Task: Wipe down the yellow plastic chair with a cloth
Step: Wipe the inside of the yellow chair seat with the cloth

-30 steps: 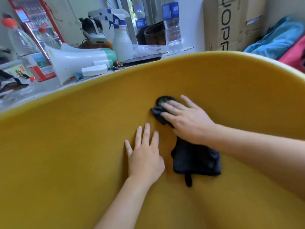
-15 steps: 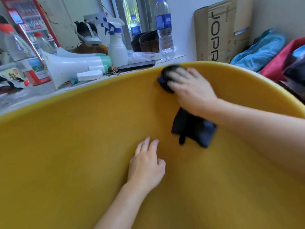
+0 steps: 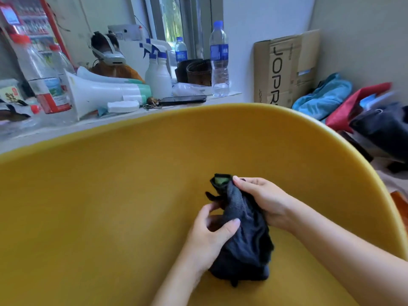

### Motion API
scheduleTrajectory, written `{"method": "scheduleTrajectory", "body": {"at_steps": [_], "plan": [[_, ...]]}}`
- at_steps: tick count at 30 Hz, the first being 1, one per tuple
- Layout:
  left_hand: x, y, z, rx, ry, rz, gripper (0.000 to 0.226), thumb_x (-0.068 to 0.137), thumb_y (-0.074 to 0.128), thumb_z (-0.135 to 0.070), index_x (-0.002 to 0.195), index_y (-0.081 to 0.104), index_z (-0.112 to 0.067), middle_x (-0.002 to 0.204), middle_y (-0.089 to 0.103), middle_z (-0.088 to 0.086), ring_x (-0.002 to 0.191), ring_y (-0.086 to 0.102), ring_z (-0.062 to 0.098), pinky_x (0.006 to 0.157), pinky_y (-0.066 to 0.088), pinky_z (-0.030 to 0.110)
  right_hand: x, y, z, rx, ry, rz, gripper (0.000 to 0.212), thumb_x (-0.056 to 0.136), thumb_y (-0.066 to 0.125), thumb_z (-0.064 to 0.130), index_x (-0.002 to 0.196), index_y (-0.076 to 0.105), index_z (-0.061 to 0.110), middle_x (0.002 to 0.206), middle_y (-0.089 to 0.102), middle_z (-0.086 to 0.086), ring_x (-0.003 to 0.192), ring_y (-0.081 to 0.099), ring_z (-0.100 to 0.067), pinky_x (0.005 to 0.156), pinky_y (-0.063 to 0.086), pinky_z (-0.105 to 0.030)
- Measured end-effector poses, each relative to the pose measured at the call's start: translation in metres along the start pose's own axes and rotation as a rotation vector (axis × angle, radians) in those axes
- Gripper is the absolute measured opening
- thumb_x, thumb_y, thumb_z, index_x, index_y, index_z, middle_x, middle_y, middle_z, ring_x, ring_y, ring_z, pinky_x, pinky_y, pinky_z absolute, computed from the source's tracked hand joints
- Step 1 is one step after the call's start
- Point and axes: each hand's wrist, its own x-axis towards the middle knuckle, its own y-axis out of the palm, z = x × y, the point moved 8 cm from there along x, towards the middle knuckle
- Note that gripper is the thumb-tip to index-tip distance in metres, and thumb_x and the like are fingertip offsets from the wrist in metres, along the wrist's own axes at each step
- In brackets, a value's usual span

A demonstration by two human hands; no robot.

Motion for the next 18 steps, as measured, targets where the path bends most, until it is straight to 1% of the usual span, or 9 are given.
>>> {"method": "scheduleTrajectory", "body": {"at_steps": [2,3,5,7,8,10,12,14,18], "plan": [[-0.010,-0.003,-0.010,0.002,0.045,0.000,0.038,0.068,0.070,-0.036,0.105,0.065,-0.025,0.092,0.075,0.000,0.086,0.071,0.019,0.082,0.055,0.039,-0.017,0.016,0.002,0.016,-0.007,0.012,0.027,0.099,0.049,0.026,0.099,0.067,0.006,0.086,0.071,-0.011,0.074,0.069,-0.021,0.066,0.057,-0.030],[-0.015,-0.007,-0.015,0.053,0.075,0.000,0.029,0.071,0.066,-0.034,0.096,0.068,-0.020,0.086,0.075,0.000,0.081,0.071,0.021,0.077,0.054,0.042,-0.021,0.017,0.005,-0.106,-0.054,-0.049,0.026,0.100,0.047,0.027,0.102,0.067,0.011,0.089,0.072,-0.006,0.079,0.070,-0.019,0.067,0.056,-0.027],[-0.027,-0.020,-0.022,0.184,0.143,-0.003,0.033,0.074,0.059,-0.040,0.085,0.066,-0.011,0.076,0.069,0.002,0.069,0.062,0.020,0.067,0.050,0.047,-0.029,0.014,0.030,-0.647,-0.246,-0.245,0.027,0.101,0.044,0.033,0.112,0.066,0.021,0.099,0.071,0.004,0.097,0.065,-0.013,0.077,0.051,-0.023],[-0.039,-0.043,-0.032,0.251,0.211,-0.048,0.033,0.079,0.057,-0.043,0.082,0.066,-0.012,0.073,0.066,0.003,0.067,0.056,0.014,0.063,0.046,0.040,-0.043,0.019,0.055,-1.123,-0.419,-0.447,0.030,0.100,0.042,0.039,0.114,0.066,0.027,0.097,0.064,0.007,0.099,0.057,-0.010,0.086,0.048,-0.030],[-0.045,-0.056,-0.039,0.269,0.254,-0.090,0.027,0.084,0.058,-0.041,0.082,0.068,-0.017,0.074,0.068,-0.001,0.068,0.058,0.011,0.066,0.046,0.033,-0.050,0.022,0.062,-1.137,-0.442,-0.490,0.030,0.099,0.043,0.041,0.109,0.067,0.027,0.089,0.062,0.008,0.089,0.057,-0.011,0.084,0.050,-0.034],[-0.056,-0.084,-0.061,0.396,0.363,-0.210,0.014,0.090,0.060,-0.035,0.087,0.071,-0.027,0.080,0.070,-0.015,0.077,0.062,0.004,0.072,0.045,0.020,-0.058,0.026,0.064,-0.916,-0.430,-0.446,0.030,0.099,0.046,0.038,0.092,0.067,0.017,0.071,0.056,0.006,0.067,0.055,-0.012,0.073,0.057,-0.043],[-0.065,-0.103,-0.081,0.566,0.435,-0.293,0.009,0.089,0.062,-0.032,0.089,0.070,-0.030,0.087,0.064,-0.019,0.086,0.058,0.003,0.073,0.037,0.002,-0.064,0.040,0.062,-0.638,-0.395,-0.360,0.030,0.099,0.049,0.033,0.084,0.065,0.012,0.072,0.055,-0.001,0.067,0.053,-0.014,0.070,0.055,-0.040],[-0.070,-0.113,-0.096,0.633,0.449,-0.286,0.009,0.090,0.061,-0.031,0.086,0.069,-0.028,0.084,0.063,-0.014,0.080,0.055,0.004,0.069,0.036,0.004,-0.072,0.058,0.065,-0.475,-0.385,-0.297,0.032,0.099,0.049,0.033,0.082,0.064,0.010,0.077,0.056,-0.005,0.073,0.053,-0.016,0.069,0.050,-0.034],[-0.083,-0.116,-0.121,0.562,0.387,-0.102,0.022,0.093,0.056,-0.035,0.084,0.065,-0.017,0.066,0.065,-0.004,0.056,0.053,0.005,0.053,0.039,0.018,-0.089,0.083,0.107,-0.625,-0.511,-0.322,0.048,0.097,0.052,0.039,0.085,0.056,-0.008,0.074,0.045,-0.009,0.068,0.041,-0.020,0.062,0.035,-0.036]]}}
